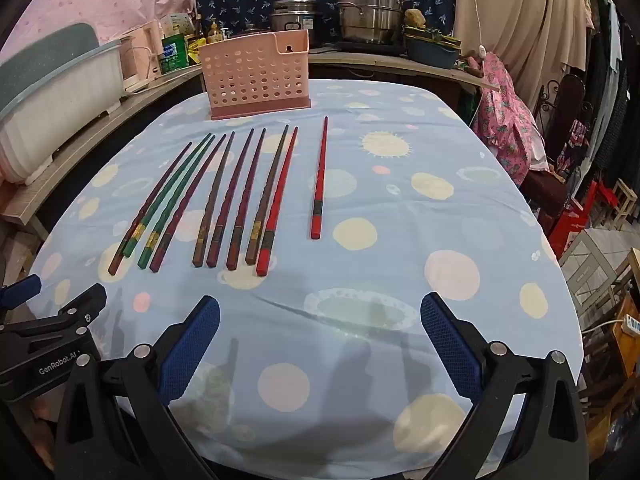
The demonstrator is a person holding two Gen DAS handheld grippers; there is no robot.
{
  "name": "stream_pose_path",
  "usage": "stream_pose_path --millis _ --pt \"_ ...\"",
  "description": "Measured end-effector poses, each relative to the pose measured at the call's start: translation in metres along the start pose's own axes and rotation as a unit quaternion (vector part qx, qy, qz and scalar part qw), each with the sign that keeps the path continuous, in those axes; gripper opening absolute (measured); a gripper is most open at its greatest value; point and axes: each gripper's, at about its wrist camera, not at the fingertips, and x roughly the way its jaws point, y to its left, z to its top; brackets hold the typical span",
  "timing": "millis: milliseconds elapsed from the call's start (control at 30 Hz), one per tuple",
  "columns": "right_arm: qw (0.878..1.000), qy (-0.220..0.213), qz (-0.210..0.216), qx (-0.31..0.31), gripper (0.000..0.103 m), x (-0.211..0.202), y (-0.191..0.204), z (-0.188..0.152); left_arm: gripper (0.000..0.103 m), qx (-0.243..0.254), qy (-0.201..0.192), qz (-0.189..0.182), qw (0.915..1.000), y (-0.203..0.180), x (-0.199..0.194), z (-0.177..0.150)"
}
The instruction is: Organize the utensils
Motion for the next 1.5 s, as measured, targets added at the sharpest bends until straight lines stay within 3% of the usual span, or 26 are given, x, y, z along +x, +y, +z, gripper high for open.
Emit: stream_pose_path --millis 1500 --pt "1.0 -0.001 -0.002 -0.007 0.096 -0.0015 0.0029 -0.001 0.096 0.003 0.003 0.001 1.0 0.0013 0.0005 0.0009"
